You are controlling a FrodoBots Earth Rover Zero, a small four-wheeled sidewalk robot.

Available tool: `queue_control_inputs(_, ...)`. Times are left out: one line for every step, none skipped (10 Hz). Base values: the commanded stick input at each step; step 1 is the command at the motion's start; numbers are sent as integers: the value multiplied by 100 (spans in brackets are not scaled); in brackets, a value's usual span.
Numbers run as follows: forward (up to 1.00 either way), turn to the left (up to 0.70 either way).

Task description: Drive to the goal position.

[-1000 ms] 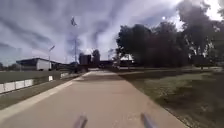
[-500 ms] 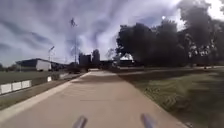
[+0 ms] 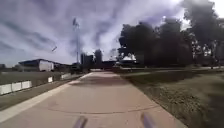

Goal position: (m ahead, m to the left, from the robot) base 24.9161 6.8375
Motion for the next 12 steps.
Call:
queue_control_inputs(100, 0)
queue_control_inputs(100, 0)
queue_control_inputs(100, 0)
queue_control_inputs(100, 0)
queue_control_inputs(100, 0)
queue_control_inputs(100, 0)
queue_control_inputs(100, 0)
queue_control_inputs(100, 0)
queue_control_inputs(100, 0)
queue_control_inputs(100, 0)
queue_control_inputs(100, 0)
queue_control_inputs(100, 0)
